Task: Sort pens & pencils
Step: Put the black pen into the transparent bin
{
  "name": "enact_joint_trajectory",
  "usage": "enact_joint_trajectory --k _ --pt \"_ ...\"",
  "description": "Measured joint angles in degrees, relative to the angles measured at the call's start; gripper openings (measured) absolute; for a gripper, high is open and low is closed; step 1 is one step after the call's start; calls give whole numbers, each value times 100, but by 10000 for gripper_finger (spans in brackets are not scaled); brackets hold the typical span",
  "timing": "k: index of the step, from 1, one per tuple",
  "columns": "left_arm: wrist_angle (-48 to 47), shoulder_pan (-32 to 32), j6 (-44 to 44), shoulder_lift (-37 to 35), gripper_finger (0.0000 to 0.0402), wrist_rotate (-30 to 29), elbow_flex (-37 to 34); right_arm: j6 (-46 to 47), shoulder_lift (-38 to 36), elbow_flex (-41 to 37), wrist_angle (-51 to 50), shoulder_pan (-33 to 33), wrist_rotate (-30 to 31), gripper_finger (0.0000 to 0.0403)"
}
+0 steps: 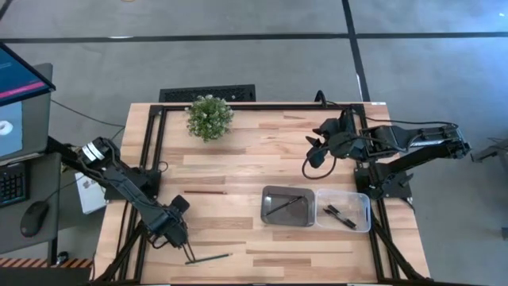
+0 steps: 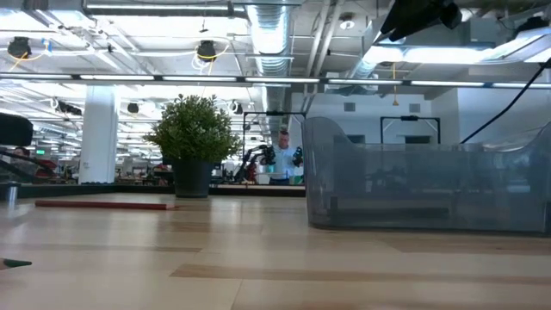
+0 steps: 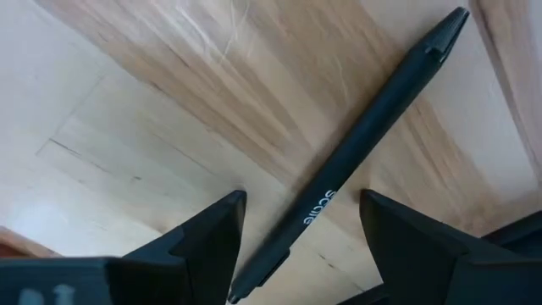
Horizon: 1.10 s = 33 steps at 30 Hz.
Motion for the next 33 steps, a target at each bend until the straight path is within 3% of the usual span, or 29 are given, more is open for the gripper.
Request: enact_joint_trajectory --k 8,21,33 --pt "-51 7 -281 4 226 148 -11 2 0 0 2 11 -149 182" --pt "-451 11 -9 266 108 127 -31 105 0 0 31 11 -149 182" --pt "-181 15 -253 323 99 133 -55 103 0 0 38 11 -151 182"
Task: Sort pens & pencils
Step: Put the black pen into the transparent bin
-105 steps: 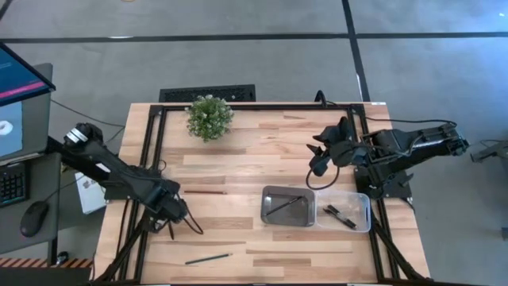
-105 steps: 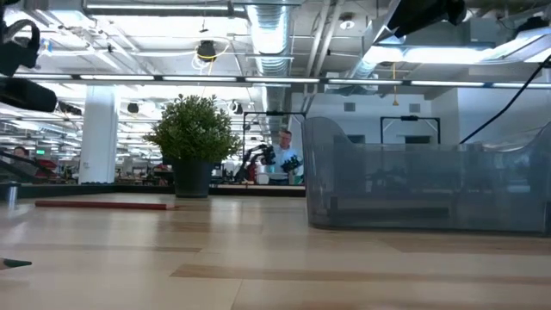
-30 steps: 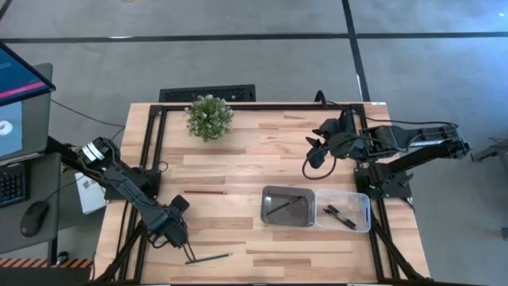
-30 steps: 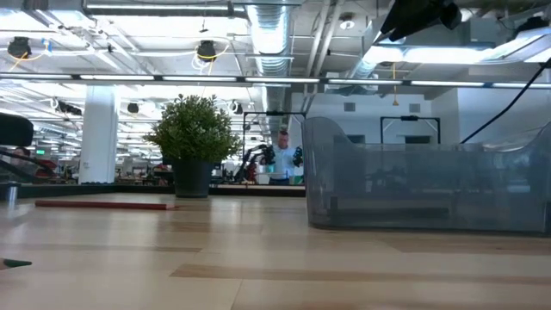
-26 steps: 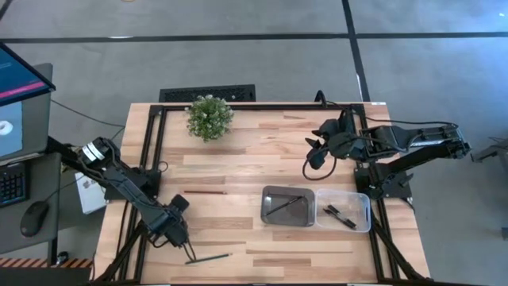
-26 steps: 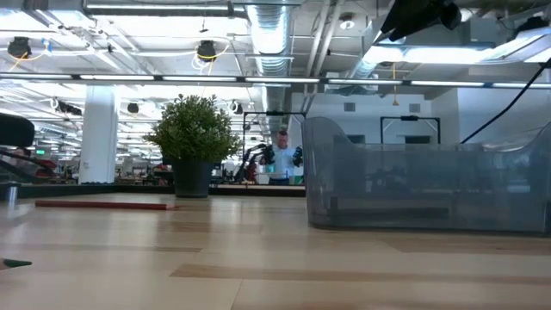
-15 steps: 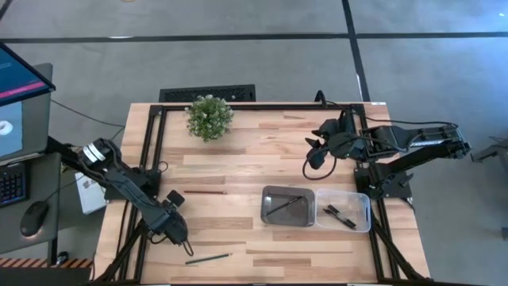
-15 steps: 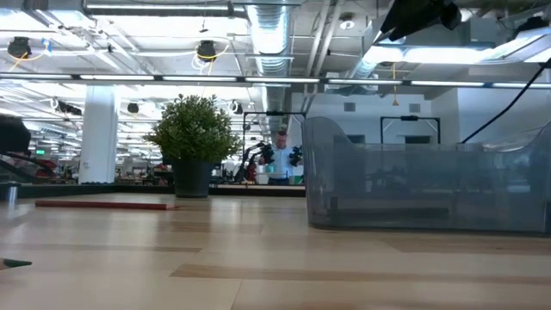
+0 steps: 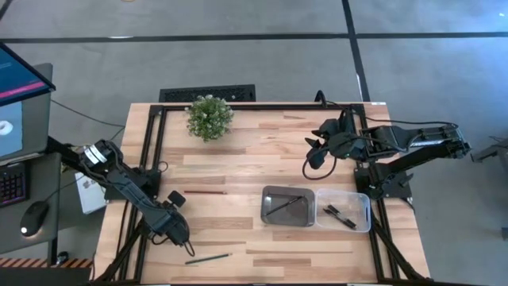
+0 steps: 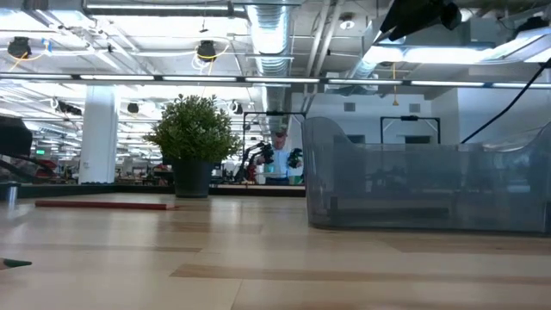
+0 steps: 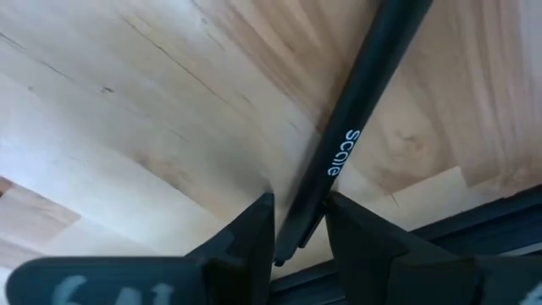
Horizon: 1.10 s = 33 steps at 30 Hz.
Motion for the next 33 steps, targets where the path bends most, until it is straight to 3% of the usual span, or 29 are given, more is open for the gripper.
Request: enact_joint_trajectory --k 8,18,33 --pt "18 105 214 4 94 50 0 -4 0 0 -1 0 -75 182" --pt "37 173 290 4 30 65 9 -9 0 0 -3 0 -149 182" --pt "-61 723 -386 39 23 77 188 -88 0 0 -8 0 -151 182"
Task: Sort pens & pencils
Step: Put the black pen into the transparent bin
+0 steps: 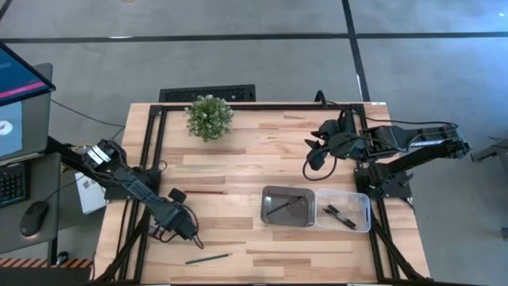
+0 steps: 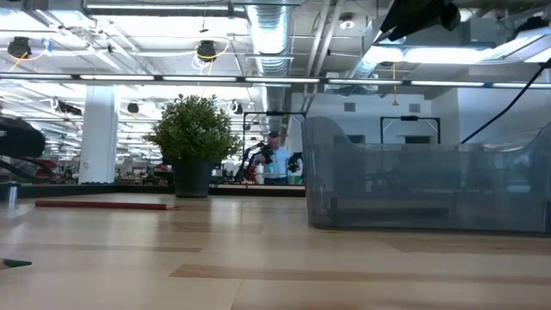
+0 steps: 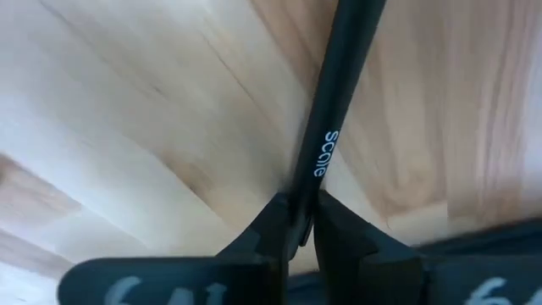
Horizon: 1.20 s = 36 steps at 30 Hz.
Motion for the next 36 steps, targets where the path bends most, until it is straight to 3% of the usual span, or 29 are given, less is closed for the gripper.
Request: enact_joint_trajectory --k 10,18,30,36 --pt "818 821 88 -19 22 -394 466 -164 0 0 -41 0 -85 182" --pt "1323 1500 678 -9 23 -597 715 -150 103 -1 -12 3 -1479 182" --pt "1266 2369 1667 -341 20 -531 1121 -116 599 0 24 1 -1521 182" --pt "1488 2859 2317 -737 22 -864 1336 -530 1058 0 18 0 -1521 182"
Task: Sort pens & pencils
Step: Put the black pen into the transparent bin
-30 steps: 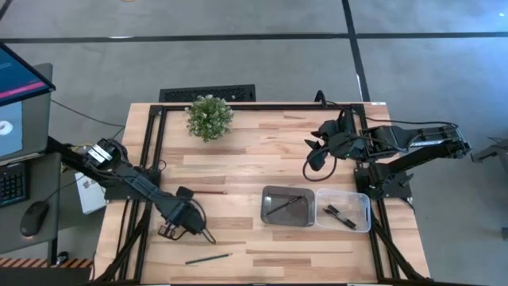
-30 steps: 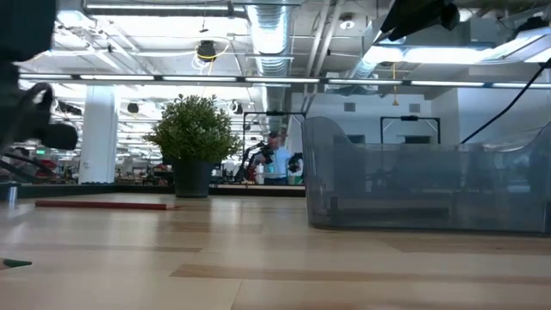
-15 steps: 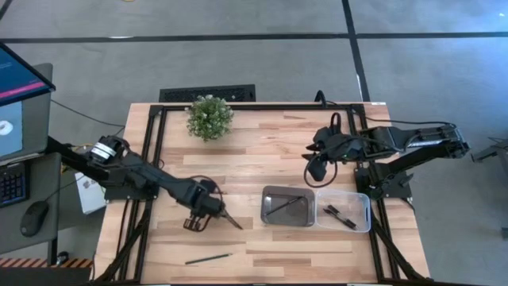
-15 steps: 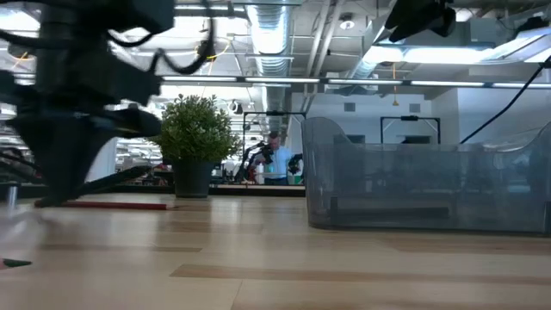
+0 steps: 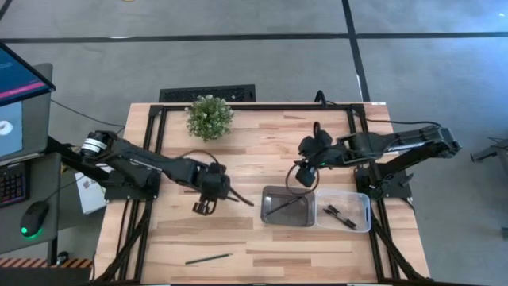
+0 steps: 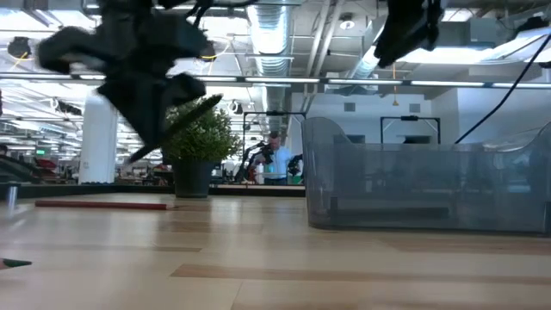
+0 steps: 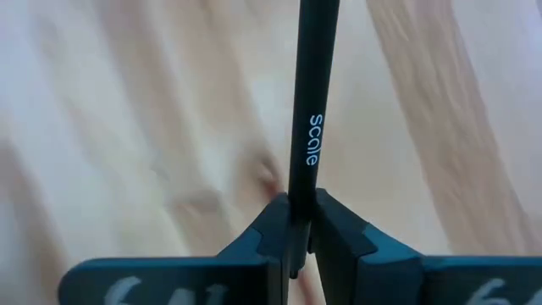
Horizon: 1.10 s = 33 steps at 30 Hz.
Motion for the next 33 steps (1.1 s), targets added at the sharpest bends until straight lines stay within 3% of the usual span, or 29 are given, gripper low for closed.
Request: enact_joint_trajectory --k 11,16,26,33 --pt "556 686 1316 -118 23 -51 653 -1168 133 0 1348 -92 -879 182" --pt "766 850 1832 -118 22 -41 941 -1756 160 -2 1476 -107 -1424 184" --pt "1613 1119 2664 -118 26 118 1326 -2213 153 0 1578 -209 -1468 272" --pt "1825 1359 2720 -118 26 608 1378 -2958 153 0 1753 -216 -1454 295"
